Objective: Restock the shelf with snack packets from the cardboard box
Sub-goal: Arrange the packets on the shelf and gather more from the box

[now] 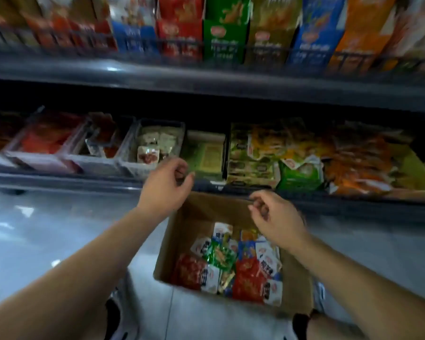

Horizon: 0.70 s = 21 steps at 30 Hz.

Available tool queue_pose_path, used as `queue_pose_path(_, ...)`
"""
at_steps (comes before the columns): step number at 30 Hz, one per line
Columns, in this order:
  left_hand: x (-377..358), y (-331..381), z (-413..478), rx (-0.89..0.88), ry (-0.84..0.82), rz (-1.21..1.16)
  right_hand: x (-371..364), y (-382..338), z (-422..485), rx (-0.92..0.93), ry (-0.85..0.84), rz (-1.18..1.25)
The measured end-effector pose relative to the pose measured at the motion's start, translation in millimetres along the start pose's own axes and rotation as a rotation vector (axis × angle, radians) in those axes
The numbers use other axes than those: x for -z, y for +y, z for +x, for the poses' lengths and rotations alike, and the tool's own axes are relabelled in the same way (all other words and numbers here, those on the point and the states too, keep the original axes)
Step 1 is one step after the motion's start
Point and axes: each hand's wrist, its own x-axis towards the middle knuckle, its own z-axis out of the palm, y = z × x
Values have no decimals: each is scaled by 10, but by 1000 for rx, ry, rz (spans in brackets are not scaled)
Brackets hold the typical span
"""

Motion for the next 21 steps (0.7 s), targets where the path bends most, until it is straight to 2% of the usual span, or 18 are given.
queue_pose_path(4, -338, -552, -306, 146, -91, 120, -641, 595, -165, -172, -225, -10)
queue_pose_path(10, -630, -944, -554, 239, -178, 86, -1281, 1104, -345, -341, -409, 30)
queue_pose_path(16, -765, -1026, -717, 246, -191, 9, -1531, 1360, -444, -415, -416, -208)
queue_pose_path(21, -795, -1036, -693, 244, -181, -7, -1584, 1448, -446, -550, -434, -144)
